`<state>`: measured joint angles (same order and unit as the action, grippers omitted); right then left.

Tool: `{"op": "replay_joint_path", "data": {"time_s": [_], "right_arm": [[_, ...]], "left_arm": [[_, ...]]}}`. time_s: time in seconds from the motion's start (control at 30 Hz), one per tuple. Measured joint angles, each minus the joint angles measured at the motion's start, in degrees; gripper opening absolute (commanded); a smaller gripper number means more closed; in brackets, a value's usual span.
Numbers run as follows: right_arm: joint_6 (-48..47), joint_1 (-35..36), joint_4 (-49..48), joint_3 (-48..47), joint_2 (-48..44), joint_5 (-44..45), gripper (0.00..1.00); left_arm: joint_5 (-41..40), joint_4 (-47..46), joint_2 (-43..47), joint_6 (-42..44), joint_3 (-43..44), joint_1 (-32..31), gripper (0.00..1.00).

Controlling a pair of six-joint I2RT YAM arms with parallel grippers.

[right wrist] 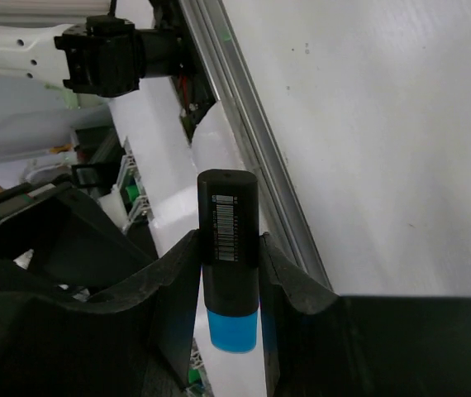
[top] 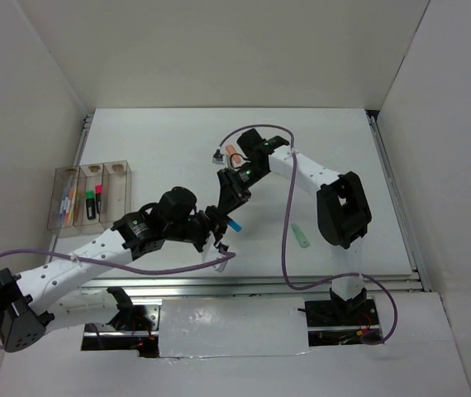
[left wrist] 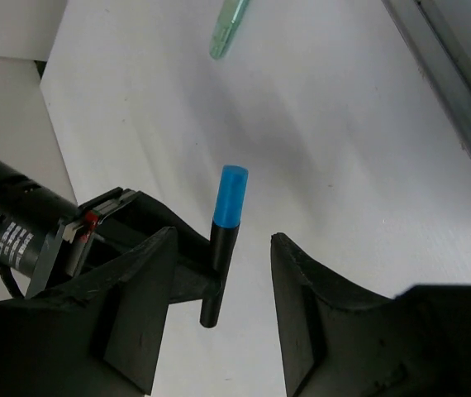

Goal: Sort the stationery into containers
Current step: Place the stationery in the storage box.

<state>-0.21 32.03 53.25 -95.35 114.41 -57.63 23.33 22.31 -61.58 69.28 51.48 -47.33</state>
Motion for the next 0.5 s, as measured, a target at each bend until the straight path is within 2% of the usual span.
{"op": "replay_joint_path", "data": {"time_s": [0.37, 0.47, 0.5], "right_arm": [[2.32, 1.01, -0.07, 0.0, 0.72, -4.57, 0.0], [2.27, 1.55, -0.2, 0.09, 0.72, -4.35, 0.0], [2.23, 1.75, -0.22, 0.11, 0.72, -4.28, 0.0]], "left_arm": [[-5.2, 0.55, -7.32, 3.34, 0.76, -0.92, 0.55], [-5.73, 0.61, -8.5, 4.09, 1.03, -0.76, 0.47], [-5.92, 0.63, -8.72, 4.2, 1.18, -0.76, 0.41]]}}
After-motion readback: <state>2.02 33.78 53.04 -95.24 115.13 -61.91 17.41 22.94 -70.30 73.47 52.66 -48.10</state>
